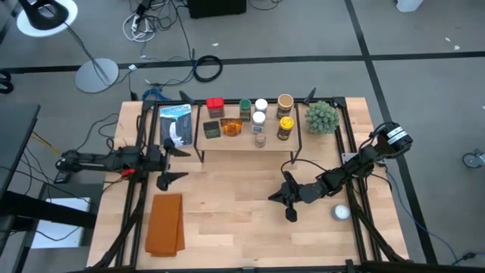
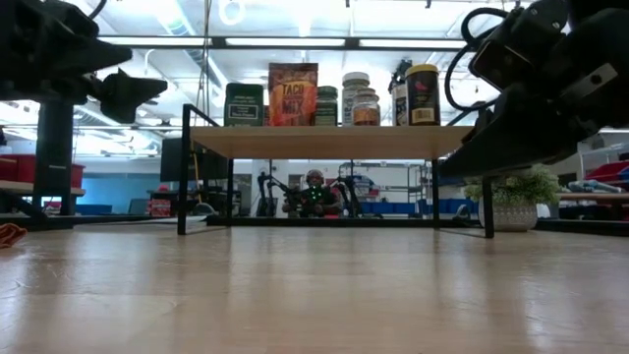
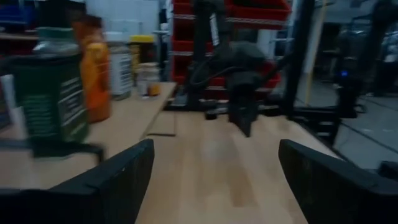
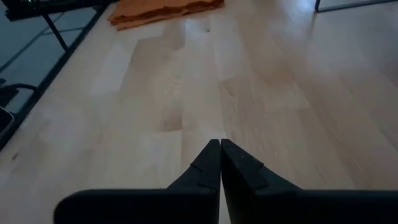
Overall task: Shelf spices
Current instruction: Return to Home Position
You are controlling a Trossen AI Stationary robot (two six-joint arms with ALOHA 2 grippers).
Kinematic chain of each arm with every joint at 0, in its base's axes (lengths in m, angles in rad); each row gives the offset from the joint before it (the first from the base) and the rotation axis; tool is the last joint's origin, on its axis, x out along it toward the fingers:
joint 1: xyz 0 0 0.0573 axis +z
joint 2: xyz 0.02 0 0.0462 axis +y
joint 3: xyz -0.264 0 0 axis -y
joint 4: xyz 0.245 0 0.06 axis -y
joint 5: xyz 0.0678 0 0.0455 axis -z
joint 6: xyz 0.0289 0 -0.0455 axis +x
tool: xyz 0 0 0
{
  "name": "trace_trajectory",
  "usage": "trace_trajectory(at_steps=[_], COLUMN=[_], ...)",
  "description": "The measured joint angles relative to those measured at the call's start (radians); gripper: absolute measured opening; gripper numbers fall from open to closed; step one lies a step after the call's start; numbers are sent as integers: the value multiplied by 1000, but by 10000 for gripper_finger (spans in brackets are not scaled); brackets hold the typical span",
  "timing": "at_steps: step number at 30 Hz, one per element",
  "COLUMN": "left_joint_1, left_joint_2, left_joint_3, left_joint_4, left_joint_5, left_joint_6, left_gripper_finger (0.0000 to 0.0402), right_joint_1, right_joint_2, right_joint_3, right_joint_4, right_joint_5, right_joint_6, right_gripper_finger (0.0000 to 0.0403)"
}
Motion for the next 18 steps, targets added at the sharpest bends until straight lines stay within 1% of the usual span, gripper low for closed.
trace_trajectory(at_steps=[3, 8, 15, 18], left_joint_1=[52, 101, 106, 106], left_joint_2=[1, 1, 5, 5], left_joint_3=[0, 0, 0, 0], left_joint_4=[-16, -23, -30, -21], left_joint_5=[1, 1, 2, 1], left_joint_6=[-3, 0, -32, -25], left_gripper_finger=[351, 351, 351, 351], right_joint_1=[0, 0, -3, -9], right_joint_2=[0, -1, -1, -1], right_joint_3=[0, 0, -3, -50], right_joint_4=[18, 35, 41, 119], right_joint_5=[0, 0, -2, -3], right_joint_6=[-5, -10, -10, -11], right_gripper_finger=[11, 13, 11, 13])
